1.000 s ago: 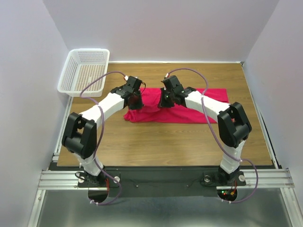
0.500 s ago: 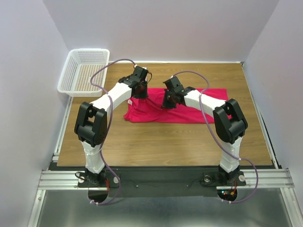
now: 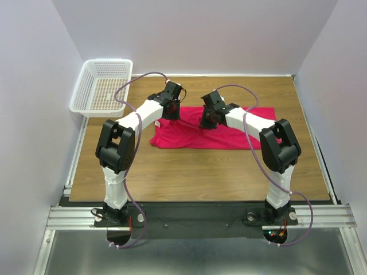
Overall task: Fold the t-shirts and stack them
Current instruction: Fold the tshirt
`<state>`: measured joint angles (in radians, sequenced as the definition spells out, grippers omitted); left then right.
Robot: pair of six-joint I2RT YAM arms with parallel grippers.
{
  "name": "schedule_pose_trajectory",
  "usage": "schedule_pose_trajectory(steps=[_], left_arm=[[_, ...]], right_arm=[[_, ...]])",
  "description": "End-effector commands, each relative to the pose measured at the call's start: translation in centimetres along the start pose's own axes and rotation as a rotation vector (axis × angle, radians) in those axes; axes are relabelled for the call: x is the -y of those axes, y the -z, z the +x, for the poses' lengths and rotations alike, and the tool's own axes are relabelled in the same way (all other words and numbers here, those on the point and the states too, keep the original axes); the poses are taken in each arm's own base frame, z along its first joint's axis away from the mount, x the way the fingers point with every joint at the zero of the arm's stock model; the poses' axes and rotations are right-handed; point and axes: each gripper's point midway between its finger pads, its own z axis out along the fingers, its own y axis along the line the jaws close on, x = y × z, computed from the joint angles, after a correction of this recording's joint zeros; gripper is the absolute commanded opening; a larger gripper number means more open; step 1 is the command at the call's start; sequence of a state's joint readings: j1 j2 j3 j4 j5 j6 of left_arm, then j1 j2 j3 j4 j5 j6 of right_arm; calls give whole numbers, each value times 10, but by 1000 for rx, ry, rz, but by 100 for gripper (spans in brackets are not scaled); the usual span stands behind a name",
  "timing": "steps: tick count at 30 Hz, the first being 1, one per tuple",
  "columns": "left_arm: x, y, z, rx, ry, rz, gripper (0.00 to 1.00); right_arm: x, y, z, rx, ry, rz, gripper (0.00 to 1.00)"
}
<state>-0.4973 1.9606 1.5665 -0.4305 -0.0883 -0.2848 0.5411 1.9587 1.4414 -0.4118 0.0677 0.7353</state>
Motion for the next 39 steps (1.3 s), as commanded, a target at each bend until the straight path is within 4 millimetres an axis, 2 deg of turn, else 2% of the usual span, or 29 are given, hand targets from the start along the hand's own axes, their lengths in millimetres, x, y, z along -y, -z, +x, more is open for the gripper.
schedule_pose_trajectory(steps=[1,5,9,10,12,13,15,16,17,18,19,20,21,22,23,24,25,26,27,29,30,31,32,34,37,39], left_arm=[[5,17,-46,133,1,8,14],[9,15,-50,148,-14,30,14],[8,15,-54,163,-16,21,24],[8,16,-55,167,-14,19,37],[6,20,-61,185,-9,11,51],[4,23,-66,198,-3,9,65],[3,30,-75,219,11,11,74],[-2,36,-79,226,22,6,81],[-4,42,-83,240,32,8,83],[-8,45,-83,242,41,3,85],[-11,58,-88,266,51,7,85],[-20,59,-82,255,63,-6,85],[-25,63,-80,256,70,-11,85],[-28,78,-81,278,79,-7,85],[-32,83,-78,280,82,-10,85],[-38,79,-60,248,80,-24,85],[-39,90,-58,262,78,-15,85],[-40,90,-49,248,75,-9,85],[-40,84,-28,199,69,7,84],[-39,87,-15,184,71,34,74],[-37,81,3,148,72,56,70],[-37,81,9,143,74,67,68],[-38,75,25,110,74,73,66],[-39,70,35,92,76,73,63],[-33,56,52,35,74,113,62],[-33,51,58,16,73,112,60]], right_arm=[[-4,2,-27,71,-36,6,17],[-2,-3,-23,57,-52,10,17],[-5,0,-24,54,-40,-6,43],[-5,3,-27,61,-34,-7,58],[-4,11,-36,90,-4,-7,64],[0,22,-46,114,8,-10,66],[9,33,-57,132,14,-14,67],[19,47,-71,158,30,-10,67],[28,52,-75,161,39,5,67],[49,57,-84,173,33,45,67],[60,68,-87,178,46,68,67],[77,73,-90,182,77,109,67],[107,76,-93,178,54,167,66],[125,80,-91,161,55,212,65],[139,91,-96,176,72,242,64],[160,96,-98,187,66,305,63],[189,102,-98,174,46,364,61],[204,105,-97,170,37,392,60],[217,113,-101,183,26,423,59],[248,120,-102,179,-7,488,58],[263,121,-102,171,-10,523,58],[275,123,-103,165,-30,541,57],[282,122,-103,157,-42,544,57],[300,118,-102,136,-86,562,54],[313,110,-105,123,-134,573,52],[315,107,-110,130,-151,575,51]])
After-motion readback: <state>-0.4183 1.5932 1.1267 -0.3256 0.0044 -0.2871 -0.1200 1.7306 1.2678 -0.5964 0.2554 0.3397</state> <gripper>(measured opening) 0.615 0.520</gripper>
